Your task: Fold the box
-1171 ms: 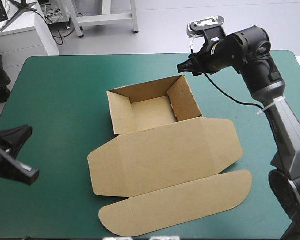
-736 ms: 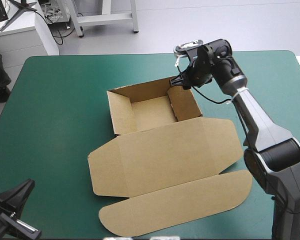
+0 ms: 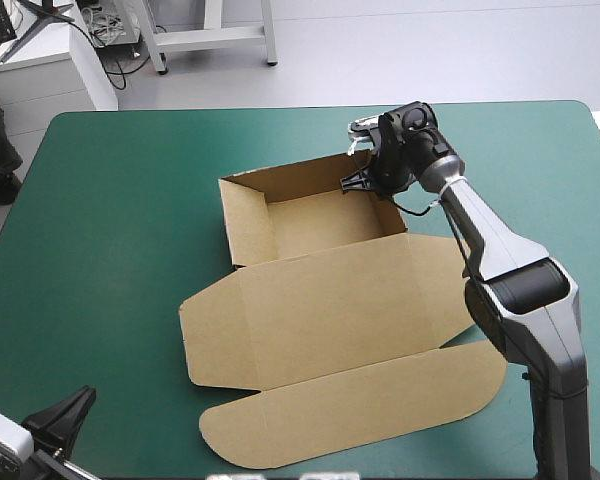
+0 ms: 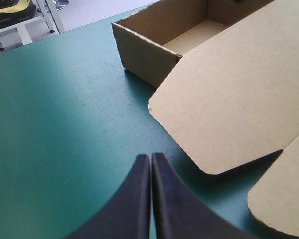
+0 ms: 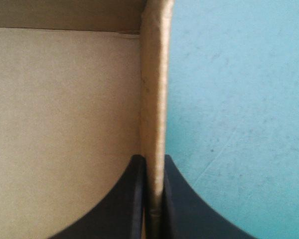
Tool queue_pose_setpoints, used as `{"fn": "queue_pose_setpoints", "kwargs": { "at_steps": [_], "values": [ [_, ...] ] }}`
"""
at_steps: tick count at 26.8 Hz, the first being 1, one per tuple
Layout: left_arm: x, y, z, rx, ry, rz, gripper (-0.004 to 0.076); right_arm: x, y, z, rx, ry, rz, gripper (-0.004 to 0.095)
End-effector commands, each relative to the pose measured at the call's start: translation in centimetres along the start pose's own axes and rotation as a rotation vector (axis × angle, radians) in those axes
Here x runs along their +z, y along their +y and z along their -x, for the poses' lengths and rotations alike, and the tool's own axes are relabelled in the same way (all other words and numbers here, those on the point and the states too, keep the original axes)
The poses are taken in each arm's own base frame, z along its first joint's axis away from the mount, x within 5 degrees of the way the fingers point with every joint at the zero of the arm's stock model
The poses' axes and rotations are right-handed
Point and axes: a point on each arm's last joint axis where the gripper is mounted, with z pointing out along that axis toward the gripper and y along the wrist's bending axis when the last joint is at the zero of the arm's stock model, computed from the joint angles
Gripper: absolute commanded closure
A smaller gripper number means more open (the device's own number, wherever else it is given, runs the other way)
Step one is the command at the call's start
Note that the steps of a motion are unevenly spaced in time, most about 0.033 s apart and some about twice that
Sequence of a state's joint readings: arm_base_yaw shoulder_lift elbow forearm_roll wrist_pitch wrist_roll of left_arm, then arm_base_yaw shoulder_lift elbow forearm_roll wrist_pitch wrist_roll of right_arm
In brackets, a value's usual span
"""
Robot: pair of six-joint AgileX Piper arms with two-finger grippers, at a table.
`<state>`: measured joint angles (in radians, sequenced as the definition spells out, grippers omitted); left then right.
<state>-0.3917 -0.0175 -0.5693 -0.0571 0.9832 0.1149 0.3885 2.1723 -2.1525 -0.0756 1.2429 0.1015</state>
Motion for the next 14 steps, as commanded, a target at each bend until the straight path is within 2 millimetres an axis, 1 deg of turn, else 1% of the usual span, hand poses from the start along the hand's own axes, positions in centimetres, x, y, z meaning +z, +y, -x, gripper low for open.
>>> {"fn": "queue_pose_setpoints", "kwargs": {
  "at_steps": [1,2,3,4,7,10,12,14],
  "values": [
    [-0.7,0.0,1.0,-0.014,-0.108,-0.005,0.0734,-3.7,-4.4,0.5,0.053,-0.078,-0.092,0.0928],
    [-0.7,0.0,1.0,-0.014,-0.108,-0.005,0.0734,-3.8,-5.8,0.4,0.078,-0.079,-0.111,0.0928],
    [-0.7,0.0,1.0,-0.014,-0.105,-0.005,0.0734,-3.8,-7.9,0.3,0.109,-0.075,-0.132,0.0928],
    [-0.7,0.0,1.0,-0.014,-0.103,-0.005,0.0734,-3.8,-9.0,0.2,0.127,-0.073,-0.143,0.0928],
    [-0.7,0.0,0.9,-0.013,-0.092,-0.006,0.0734,-4.0,-13.3,-0.5,0.205,-0.066,-0.185,0.0928],
    [-0.7,0.0,0.9,-0.013,-0.092,-0.006,0.0734,-4.2,-17.6,-1.6,0.268,-0.056,-0.227,0.0928],
    [-0.7,0.0,0.9,-0.013,-0.092,-0.006,0.0734,-4.5,-20.7,-2.6,0.321,-0.048,-0.257,0.0928],
    [-0.7,-0.1,0.8,-0.013,-0.079,-0.008,0.0734,-4.9,-23.4,-3.7,0.378,-0.043,-0.281,0.0928]
  ]
}}
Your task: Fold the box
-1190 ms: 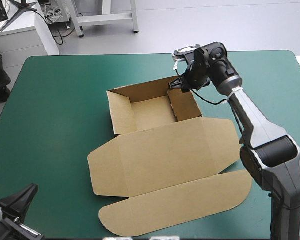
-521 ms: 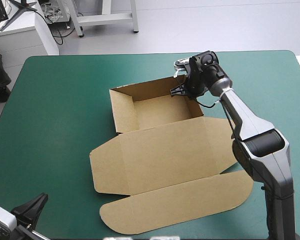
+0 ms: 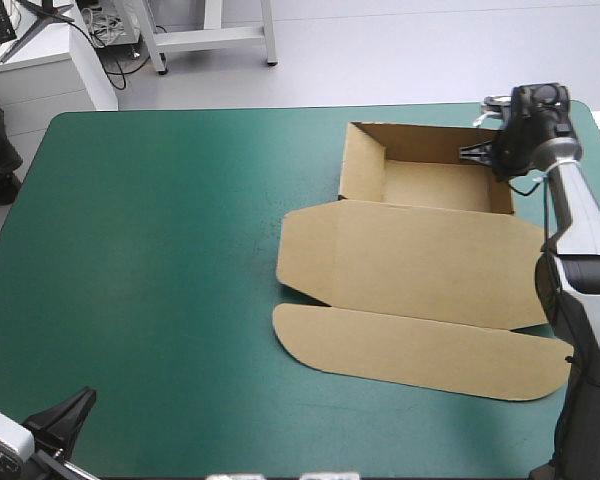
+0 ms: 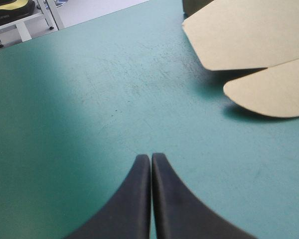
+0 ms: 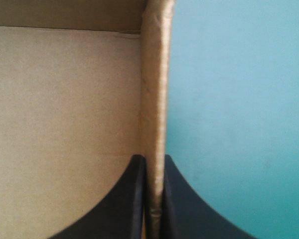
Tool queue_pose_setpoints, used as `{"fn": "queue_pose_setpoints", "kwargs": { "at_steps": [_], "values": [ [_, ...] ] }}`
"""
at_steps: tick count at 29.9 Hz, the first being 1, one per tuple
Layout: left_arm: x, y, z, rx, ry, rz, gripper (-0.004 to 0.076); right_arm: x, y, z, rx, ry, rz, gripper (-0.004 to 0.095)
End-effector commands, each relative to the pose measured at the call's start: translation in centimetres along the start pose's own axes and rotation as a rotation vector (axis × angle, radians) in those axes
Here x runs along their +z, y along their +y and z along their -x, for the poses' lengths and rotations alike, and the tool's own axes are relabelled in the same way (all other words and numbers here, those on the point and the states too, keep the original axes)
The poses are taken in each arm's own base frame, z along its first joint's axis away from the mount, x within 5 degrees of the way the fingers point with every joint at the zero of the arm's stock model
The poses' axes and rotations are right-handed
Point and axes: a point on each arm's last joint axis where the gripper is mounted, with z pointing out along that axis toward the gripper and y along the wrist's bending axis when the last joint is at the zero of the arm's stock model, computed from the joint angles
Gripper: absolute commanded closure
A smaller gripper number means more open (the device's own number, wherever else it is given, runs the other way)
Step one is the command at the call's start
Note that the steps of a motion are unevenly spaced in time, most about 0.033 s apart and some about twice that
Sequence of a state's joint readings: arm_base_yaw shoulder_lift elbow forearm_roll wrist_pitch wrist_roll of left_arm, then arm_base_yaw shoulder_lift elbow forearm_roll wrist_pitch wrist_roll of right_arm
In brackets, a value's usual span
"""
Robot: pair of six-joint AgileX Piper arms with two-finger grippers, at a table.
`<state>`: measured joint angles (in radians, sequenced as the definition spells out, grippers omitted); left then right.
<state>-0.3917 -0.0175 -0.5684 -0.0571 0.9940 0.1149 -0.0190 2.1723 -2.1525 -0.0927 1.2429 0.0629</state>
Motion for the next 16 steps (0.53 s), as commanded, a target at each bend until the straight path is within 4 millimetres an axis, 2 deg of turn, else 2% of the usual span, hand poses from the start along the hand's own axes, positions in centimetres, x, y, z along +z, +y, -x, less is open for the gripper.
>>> {"fn": "queue_pose_setpoints", "kwargs": {
  "at_steps": [1,4,8,11,16],
  "values": [
    [-0.7,-0.1,0.8,-0.013,-0.085,-0.007,0.0734,-3.7,-6.3,0.1,0.079,-0.072,-0.104,0.0928],
    [-0.7,-0.1,0.6,-0.013,-0.057,-0.011,0.0734,-3.7,-10.2,-0.5,0.152,-0.063,-0.138,0.0928],
    [-0.7,-0.1,0.1,-0.013,-0.010,-0.016,0.0734,-3.8,-13.8,-1.3,0.201,-0.053,-0.171,0.0928],
    [-0.7,-0.1,0.1,-0.013,-0.006,-0.016,0.0734,-3.8,-15.5,-1.7,0.222,-0.048,-0.187,0.0928],
    [-0.7,-0.1,0.2,-0.009,-0.021,-0.009,0.0734,-3.9,-16.7,-2.1,0.245,-0.045,-0.200,0.0928]
  ]
}}
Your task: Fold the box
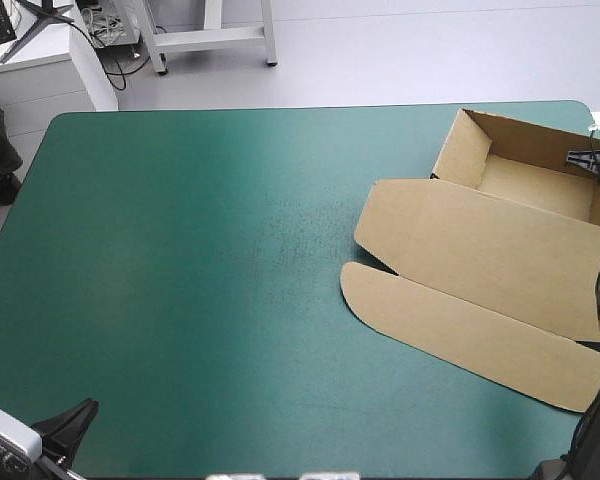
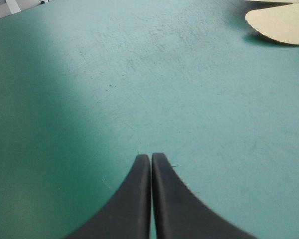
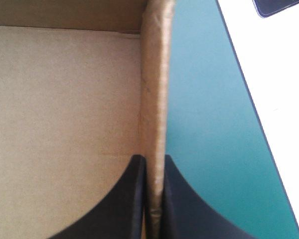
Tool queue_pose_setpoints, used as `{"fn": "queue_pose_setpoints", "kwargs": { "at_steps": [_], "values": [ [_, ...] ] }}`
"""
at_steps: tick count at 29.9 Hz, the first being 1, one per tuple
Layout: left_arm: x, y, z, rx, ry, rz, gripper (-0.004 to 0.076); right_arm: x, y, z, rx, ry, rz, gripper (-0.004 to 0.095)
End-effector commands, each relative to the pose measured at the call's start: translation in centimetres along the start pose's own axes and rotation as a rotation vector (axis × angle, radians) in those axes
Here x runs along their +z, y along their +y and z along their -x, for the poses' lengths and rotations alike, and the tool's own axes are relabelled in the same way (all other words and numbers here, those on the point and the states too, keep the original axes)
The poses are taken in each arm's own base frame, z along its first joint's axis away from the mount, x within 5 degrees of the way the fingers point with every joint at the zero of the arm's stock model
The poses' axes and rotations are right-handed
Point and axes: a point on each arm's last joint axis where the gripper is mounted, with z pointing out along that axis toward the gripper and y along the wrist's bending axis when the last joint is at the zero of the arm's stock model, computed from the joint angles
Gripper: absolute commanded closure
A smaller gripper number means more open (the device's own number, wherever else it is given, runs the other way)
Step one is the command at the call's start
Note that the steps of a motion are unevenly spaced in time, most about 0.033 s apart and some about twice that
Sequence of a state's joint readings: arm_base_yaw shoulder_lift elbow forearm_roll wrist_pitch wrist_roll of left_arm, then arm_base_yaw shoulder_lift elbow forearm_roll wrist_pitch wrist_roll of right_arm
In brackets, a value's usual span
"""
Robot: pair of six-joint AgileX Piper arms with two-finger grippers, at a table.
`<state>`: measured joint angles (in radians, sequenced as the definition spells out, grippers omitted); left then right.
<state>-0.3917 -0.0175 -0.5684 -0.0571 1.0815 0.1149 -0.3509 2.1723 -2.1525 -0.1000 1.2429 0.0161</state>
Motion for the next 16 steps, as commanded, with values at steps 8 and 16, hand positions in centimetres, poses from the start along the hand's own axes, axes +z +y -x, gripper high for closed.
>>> {"fn": "queue_pose_setpoints", "kwargs": {
  "at_steps": [8,16],
  "values": [
    [-0.8,0.2,1.0,0.001,-0.106,0.018,0.0734,-3.9,-2.0,0.3,-0.005,-0.078,-0.064,0.0731],
    [-0.7,0.1,0.9,0.001,-0.103,0.016,0.0734,-8.2,-2.6,0.0,-0.017,-0.162,-0.066,0.0404]
  ]
}}
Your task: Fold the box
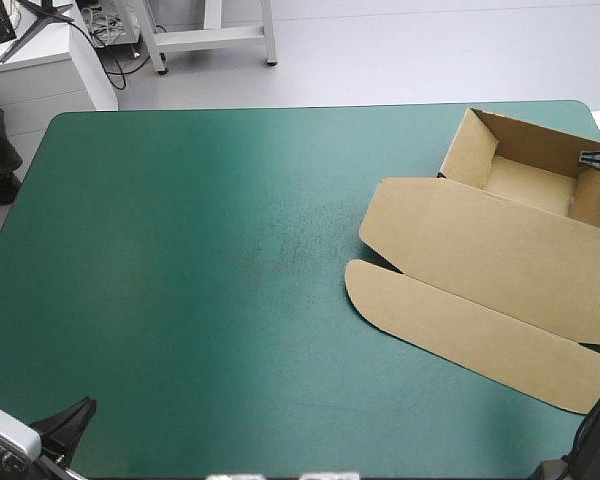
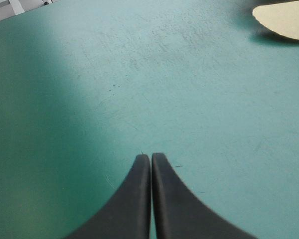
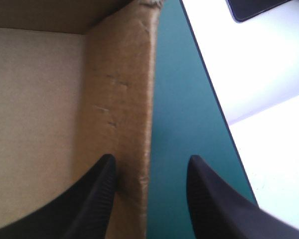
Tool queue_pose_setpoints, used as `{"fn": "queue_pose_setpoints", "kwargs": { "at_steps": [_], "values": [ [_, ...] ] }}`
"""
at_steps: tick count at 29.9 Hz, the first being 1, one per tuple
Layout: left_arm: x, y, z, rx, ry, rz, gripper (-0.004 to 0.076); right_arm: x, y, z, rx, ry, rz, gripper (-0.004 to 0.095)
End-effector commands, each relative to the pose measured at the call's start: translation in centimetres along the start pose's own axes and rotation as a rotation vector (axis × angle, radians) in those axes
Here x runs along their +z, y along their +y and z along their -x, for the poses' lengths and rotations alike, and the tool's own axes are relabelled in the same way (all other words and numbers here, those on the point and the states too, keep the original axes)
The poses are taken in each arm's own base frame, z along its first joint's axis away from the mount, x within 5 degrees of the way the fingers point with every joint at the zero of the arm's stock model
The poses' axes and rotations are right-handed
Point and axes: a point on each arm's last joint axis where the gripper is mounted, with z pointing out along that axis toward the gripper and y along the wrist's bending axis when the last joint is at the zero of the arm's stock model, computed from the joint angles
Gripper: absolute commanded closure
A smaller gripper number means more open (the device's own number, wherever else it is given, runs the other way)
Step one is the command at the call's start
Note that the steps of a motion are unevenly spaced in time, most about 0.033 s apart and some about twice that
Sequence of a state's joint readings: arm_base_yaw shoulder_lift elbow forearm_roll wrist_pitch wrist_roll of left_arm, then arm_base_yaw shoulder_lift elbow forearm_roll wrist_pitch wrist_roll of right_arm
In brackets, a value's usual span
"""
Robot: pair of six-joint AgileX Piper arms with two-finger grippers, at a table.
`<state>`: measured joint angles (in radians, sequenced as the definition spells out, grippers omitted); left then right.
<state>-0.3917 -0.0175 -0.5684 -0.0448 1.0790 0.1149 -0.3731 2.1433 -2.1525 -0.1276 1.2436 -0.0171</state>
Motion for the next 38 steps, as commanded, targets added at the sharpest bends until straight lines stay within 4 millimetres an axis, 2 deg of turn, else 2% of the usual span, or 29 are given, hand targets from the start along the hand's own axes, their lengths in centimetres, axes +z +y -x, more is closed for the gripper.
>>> {"fn": "queue_pose_setpoints", "kwargs": {
  "at_steps": [1,6,11,12,14,15,19,21,23,27,32,38],
  "values": [
    [-0.7,0.0,0.9,-0.006,-0.102,0.003,0.0734,-8.1,-1.5,0.0,0.002,-0.162,-0.028,0.0406],
    [-0.7,0.0,0.9,-0.006,-0.102,0.003,0.0734,-15.2,-1.0,-1.2,-0.040,-0.311,0.051,0.0406],
    [-0.7,0.0,0.9,-0.010,-0.102,0.003,0.0734,-22.9,0.4,-3.6,-0.102,-0.476,0.104,0.0418],
    [-0.7,0.0,0.9,-0.010,-0.102,0.003,0.0734,-24.6,1.0,-4.4,-0.116,-0.514,0.120,0.0439],
    [-0.7,0.0,0.9,-0.010,-0.102,0.003,0.0734,-26.9,2.0,-5.5,-0.146,-0.565,0.145,0.0496],
    [-0.7,0.0,0.9,-0.010,-0.102,0.003,0.0734,-28.4,2.5,-6.4,-0.165,-0.599,0.160,0.0539],
    [-0.7,0.0,0.9,-0.010,-0.102,0.003,0.0734,-32.3,5.1,-9.8,-0.296,-0.676,0.246,0.0747],
    [-0.7,0.0,0.9,-0.010,-0.102,0.003,0.0734,-33.5,6.4,-12.0,-0.374,-0.685,0.306,0.0858],
    [-0.7,0.0,0.9,-0.010,-0.102,0.003,0.0734,-33.9,7.4,-14.2,-0.439,-0.674,0.351,0.0927],
    [-0.7,0.0,0.9,-0.010,-0.102,0.003,0.0734,-33.7,8.5,-18.9,-0.559,-0.628,0.437,0.0924],
    [-0.7,0.0,0.9,-0.045,-0.103,0.001,0.0734,-32.6,7.9,-24.1,-0.620,-0.640,0.509,0.0924],
    [0.0,0.0,0.4,-0.054,-0.081,-0.008,0.0734,-30.9,5.8,-29.8,-0.585,-0.743,0.597,0.0924]
  ]
}}
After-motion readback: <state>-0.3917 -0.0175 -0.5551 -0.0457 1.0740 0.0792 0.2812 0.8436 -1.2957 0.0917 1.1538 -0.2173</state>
